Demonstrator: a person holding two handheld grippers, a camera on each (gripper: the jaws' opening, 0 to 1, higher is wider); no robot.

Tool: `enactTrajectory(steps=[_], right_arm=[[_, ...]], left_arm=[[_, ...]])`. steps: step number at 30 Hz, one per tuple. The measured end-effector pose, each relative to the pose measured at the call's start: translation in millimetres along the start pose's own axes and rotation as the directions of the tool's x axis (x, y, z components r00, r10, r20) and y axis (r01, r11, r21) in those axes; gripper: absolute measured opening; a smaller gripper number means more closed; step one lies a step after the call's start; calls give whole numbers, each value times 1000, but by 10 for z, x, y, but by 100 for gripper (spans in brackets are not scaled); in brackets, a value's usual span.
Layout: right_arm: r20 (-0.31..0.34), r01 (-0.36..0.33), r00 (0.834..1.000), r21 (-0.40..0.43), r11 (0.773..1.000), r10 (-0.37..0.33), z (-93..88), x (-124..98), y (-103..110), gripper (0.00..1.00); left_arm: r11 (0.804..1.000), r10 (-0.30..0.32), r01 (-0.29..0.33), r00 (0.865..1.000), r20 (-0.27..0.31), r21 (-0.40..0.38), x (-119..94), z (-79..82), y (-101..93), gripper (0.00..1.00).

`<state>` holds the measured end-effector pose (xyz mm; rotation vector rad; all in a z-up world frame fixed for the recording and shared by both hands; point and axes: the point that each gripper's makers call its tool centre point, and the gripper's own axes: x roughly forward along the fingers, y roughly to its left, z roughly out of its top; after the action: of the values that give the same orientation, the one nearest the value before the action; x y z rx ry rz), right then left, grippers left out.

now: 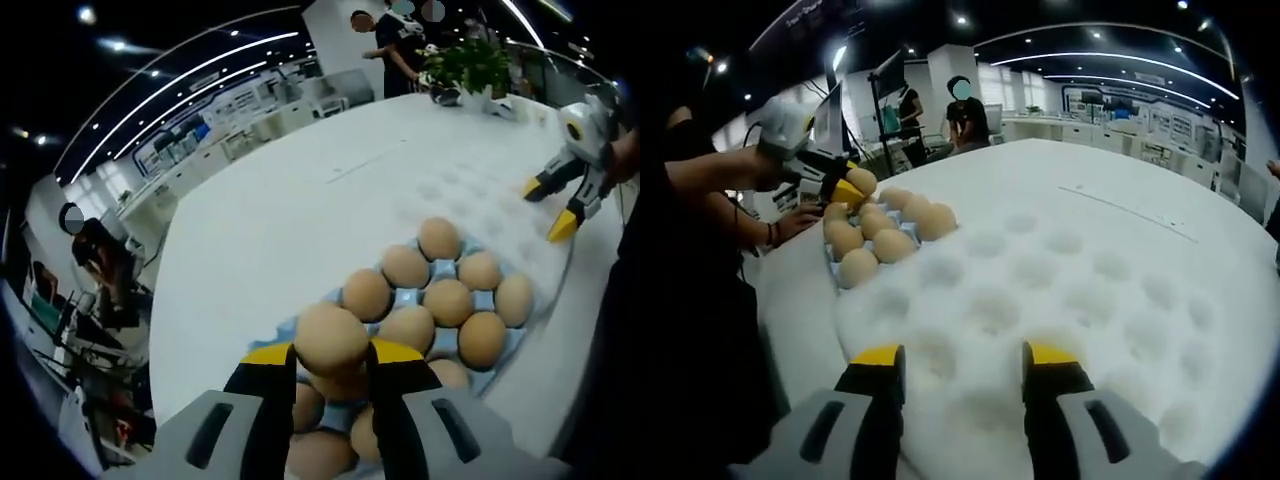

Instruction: Place the egg into an empty slot of the egg tray after lifting it from the table, then release the egg inside the slot.

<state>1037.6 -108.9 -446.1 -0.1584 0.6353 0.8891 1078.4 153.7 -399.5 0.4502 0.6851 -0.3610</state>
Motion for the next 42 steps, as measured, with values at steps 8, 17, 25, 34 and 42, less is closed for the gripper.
enactTrajectory(steps=[8,17,25,34,42], right_arm=[[3,-9,1000,1,1000,9,2,6,-3,49],[12,-12,1000,1,1000,12,2,12,-1,49],[16,-12,1000,1,1000,12,1,15,2,49],[20,-12,1000,1,1000,12,6,22,3,49],[23,-11,1000,2,1000,11,2,21,0,49]], left_arm=[[1000,19,-19,1000,-17,-11,19,-48,122,28],[1000,15,-16,999,-36,-12,89,-104,199,28],[1000,9,-9,999,-48,0,119,-92,202,28],[1000,7,-7,999,-52,0,131,-89,251,28],[1000,12,-12,998,-59,-8,144,-94,305,28]])
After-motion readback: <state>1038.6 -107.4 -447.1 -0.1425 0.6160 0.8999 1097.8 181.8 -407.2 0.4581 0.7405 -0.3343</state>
